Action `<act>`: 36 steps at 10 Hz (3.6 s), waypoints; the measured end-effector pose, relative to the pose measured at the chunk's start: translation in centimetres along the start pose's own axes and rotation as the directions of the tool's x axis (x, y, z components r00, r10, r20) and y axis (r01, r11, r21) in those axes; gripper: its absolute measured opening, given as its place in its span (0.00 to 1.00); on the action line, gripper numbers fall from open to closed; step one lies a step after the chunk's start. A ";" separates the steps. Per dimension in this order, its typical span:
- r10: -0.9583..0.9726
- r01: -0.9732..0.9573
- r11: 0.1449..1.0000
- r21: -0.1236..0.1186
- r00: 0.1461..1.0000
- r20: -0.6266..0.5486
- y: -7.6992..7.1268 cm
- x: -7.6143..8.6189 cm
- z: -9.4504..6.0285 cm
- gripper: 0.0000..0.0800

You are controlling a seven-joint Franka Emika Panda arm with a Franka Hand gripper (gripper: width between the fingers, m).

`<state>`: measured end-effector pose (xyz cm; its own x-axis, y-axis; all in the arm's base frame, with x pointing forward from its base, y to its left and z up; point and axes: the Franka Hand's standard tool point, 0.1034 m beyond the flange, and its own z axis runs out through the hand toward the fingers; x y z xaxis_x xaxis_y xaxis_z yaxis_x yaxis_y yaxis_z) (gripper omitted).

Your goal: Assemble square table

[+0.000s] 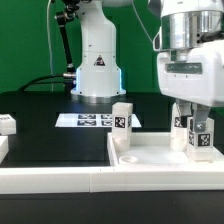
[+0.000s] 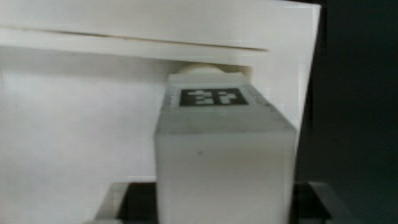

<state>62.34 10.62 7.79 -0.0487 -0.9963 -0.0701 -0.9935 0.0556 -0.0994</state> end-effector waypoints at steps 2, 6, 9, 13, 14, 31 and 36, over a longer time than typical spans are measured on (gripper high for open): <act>0.064 -0.064 0.998 -0.008 0.998 0.002 -0.1 0.0 0.0 0.36; 0.059 -0.059 0.998 -0.008 0.998 0.006 0.0 0.0 0.1 0.67; -0.228 0.228 0.974 0.000 0.974 0.005 -0.2 0.1 0.1 0.81; -0.529 0.529 0.848 0.033 0.849 -0.020 -0.9 0.3 0.0 0.81; -0.578 0.579 0.815 0.031 0.816 -0.023 -0.9 0.3 0.0 0.81; -0.946 0.945 0.325 -0.032 0.324 -0.021 -0.5 -1.5 0.0 0.36; -0.824 0.823 0.567 -0.027 0.566 -0.029 -0.4 -1.3 0.0 0.36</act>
Offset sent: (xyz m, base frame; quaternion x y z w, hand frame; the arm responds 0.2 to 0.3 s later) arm 0.0000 0.0000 0.0000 0.0000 0.0000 0.1296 0.9916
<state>62.84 11.90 7.89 0.7878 -0.6118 0.0709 -0.6061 -0.7906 -0.0874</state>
